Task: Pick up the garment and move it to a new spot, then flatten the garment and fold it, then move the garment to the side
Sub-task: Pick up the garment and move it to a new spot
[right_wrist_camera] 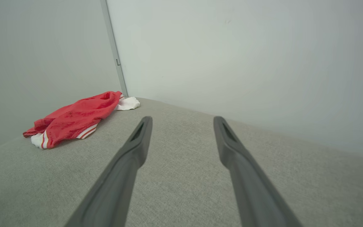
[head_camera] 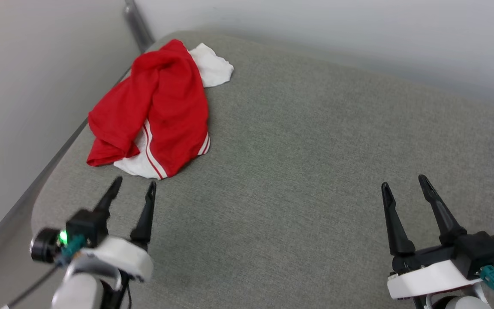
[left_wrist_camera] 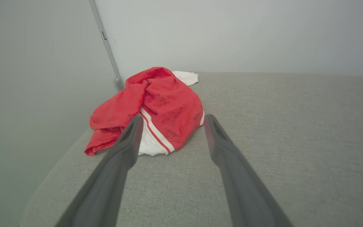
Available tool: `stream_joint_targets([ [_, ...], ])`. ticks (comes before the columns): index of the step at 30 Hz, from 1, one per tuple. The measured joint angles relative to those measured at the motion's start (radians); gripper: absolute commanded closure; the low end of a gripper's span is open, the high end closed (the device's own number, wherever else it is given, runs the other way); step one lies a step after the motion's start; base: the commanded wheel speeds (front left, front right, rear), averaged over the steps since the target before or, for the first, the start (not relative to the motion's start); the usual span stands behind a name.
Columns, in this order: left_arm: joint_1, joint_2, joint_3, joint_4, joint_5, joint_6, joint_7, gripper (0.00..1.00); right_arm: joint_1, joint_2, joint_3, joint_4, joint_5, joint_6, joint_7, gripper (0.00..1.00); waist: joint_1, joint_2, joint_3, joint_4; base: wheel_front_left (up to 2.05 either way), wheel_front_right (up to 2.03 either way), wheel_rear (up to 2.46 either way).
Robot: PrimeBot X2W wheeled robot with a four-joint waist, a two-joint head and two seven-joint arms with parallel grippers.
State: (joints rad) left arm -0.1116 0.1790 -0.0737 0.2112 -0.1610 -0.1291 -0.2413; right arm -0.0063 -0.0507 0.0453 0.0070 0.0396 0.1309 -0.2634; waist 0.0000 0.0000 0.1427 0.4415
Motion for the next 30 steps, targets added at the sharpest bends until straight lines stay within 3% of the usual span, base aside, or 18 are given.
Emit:
stream_joint_targets([
  [4, -0.199, 0.137, -0.074, 0.069, -0.104, 0.000, 0.154, 0.00, -0.034, 0.000, -0.001, -0.018, -0.036, 0.000, 0.000, 0.00, 0.0001, 0.0000, 0.071, -0.029, 0.00, 0.00, 0.00],
  [11, -0.470, 0.418, -0.246, 0.127, -0.397, 0.000, 0.578, 0.00, -0.081, 0.001, 0.007, -0.050, -0.086, 0.000, 0.000, 0.00, 0.0002, 0.0000, 0.198, -0.094, 0.00, 0.00, 0.00],
  [15, -0.570, 0.544, -0.301, 0.142, -0.569, 0.000, 0.771, 0.00, -0.108, 0.001, 0.005, -0.064, -0.099, 0.000, 0.000, 0.00, 0.0003, 0.0000, 0.268, -0.134, 0.00, 0.00, 0.00],
  [22, -0.660, 0.685, -0.368, 0.170, -0.745, 0.000, 0.997, 0.00, -0.139, 0.001, 0.002, -0.082, -0.101, 0.000, 0.000, 0.00, 0.0002, 0.0000, 0.375, -0.206, 0.00, 0.00, 0.00],
  [26, -0.666, 0.722, -0.411, 0.179, -0.827, 0.000, 1.077, 0.00, -0.141, 0.001, -0.001, -0.090, -0.094, 0.000, 0.000, 0.00, 0.0002, 0.0000, 0.420, -0.241, 0.00, 0.00, 0.00],
  [30, -0.667, 0.731, -0.436, 0.206, -0.868, 0.000, 1.092, 0.00, -0.151, 0.001, -0.003, -0.096, -0.094, 0.000, 0.000, 0.00, 0.0002, 0.0000, 0.454, -0.263, 0.00, 0.00, 0.00],
])
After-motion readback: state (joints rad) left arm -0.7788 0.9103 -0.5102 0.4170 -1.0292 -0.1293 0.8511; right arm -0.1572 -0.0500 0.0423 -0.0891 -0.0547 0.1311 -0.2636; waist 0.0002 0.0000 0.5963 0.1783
